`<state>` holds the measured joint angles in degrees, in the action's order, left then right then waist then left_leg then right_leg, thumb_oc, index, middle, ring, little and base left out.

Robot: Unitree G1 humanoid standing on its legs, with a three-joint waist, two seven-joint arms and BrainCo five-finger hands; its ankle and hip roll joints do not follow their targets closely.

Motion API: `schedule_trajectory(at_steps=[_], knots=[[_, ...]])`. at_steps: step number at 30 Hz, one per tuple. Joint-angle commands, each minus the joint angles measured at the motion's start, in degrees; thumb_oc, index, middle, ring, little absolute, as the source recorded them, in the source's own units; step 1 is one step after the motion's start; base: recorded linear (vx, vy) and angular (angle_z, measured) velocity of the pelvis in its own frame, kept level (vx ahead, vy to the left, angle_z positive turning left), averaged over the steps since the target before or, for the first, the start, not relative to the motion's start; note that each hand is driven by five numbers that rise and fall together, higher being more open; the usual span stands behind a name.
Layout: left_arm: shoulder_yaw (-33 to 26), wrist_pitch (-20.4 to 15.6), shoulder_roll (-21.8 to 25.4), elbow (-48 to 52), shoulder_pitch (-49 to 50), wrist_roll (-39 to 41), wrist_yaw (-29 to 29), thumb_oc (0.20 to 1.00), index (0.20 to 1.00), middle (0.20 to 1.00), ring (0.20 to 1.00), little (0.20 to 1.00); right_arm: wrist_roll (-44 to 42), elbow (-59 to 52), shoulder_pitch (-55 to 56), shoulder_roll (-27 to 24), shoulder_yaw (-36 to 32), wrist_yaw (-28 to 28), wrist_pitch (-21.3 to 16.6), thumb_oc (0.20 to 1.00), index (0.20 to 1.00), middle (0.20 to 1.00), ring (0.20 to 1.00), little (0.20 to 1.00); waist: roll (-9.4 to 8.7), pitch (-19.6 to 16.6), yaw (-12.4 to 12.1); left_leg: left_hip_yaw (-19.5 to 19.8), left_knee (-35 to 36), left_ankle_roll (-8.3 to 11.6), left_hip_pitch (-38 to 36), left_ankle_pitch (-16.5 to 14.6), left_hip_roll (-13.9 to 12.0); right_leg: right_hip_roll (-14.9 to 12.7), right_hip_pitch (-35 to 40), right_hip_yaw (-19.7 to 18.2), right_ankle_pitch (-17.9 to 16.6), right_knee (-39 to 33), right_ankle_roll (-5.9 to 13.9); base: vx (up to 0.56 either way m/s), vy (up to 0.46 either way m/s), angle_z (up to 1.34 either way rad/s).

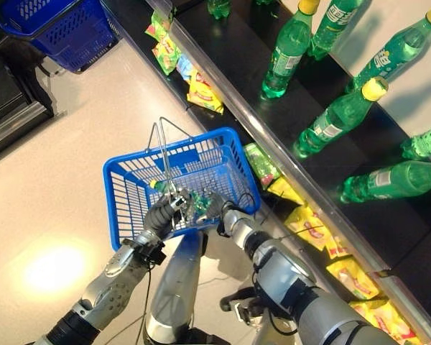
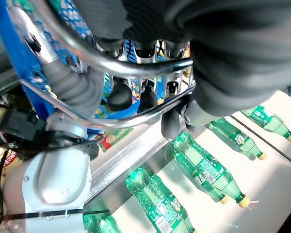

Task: Pick up the snacks into the basket

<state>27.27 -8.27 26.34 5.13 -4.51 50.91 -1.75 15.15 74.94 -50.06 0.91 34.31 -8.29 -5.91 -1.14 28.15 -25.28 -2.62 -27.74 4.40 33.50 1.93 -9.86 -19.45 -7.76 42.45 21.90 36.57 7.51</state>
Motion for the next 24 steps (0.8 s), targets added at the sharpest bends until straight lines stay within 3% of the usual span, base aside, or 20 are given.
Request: schedule_trajectory(at_steps=[1, 12, 20, 24], knots=[[2.14, -5.31, -2.21, 11.98, -3.15, -0.94, -2.99, 0.2, 0.2, 0.2, 0.2, 0.2, 1.44, 1.83, -3.51, 1.48, -1.38, -1.83, -0.6, 1.0, 1.0, 1.0, 1.0, 1.0, 3.5, -1.1, 0.61, -2.8, -6.96, -2.99, -0.66, -8.5, 0.56, 0.97, -9.08, 0.88, -10.66, 0.56, -0.49, 0.0, 0.0, 0.0], [-0.1, -6.91, -2.26, 8.87, -3.3, -4.05, 0.79, 0.2, 0.2, 0.2, 0.2, 0.2, -9.68, -3.77, 1.79, -0.89, -7.21, -6.13, -2.72, 1.0, 1.0, 1.0, 1.0, 1.0, 2.93, -2.36, 4.26, -4.23, -6.51, -2.97, -2.85, -8.91, 0.07, 0.5, -8.32, -0.81, -11.03, 0.34, -0.55, 0.0, 0.026, -0.03], [-5.38, -8.33, -1.97, 3.9, 0.94, -7.99, 4.22, 0.2, 0.2, 0.2, 0.2, 0.2, -15.95, -19.56, 14.02, -3.22, -6.71, -5.48, -5.84, 1.0, 1.0, 1.0, 1.0, 1.0, 1.59, -3.01, 8.01, -6.25, -5.4, -2.94, -5.45, -9.07, -0.48, -0.01, -7.38, -2.83, -11.72, -0.38, -0.34, 0.0, 0.044, -0.19], [-8.86, -9.34, -2.24, -0.23, 3.46, -10.01, 5.41, 0.2, 0.2, 0.2, 0.2, 0.2, -16.39, -31.89, 23.45, -8.76, -5.88, -2.56, -7.63, 1.0, 1.0, 1.0, 1.0, 1.0, 0.6, -3.91, 10.89, -7.51, -3.25, -2.72, -7.89, -8.72, -0.51, -0.36, -6.17, -3.55, -12.51, -1.66, 0.02, 0.03, 0.036, -0.22]])
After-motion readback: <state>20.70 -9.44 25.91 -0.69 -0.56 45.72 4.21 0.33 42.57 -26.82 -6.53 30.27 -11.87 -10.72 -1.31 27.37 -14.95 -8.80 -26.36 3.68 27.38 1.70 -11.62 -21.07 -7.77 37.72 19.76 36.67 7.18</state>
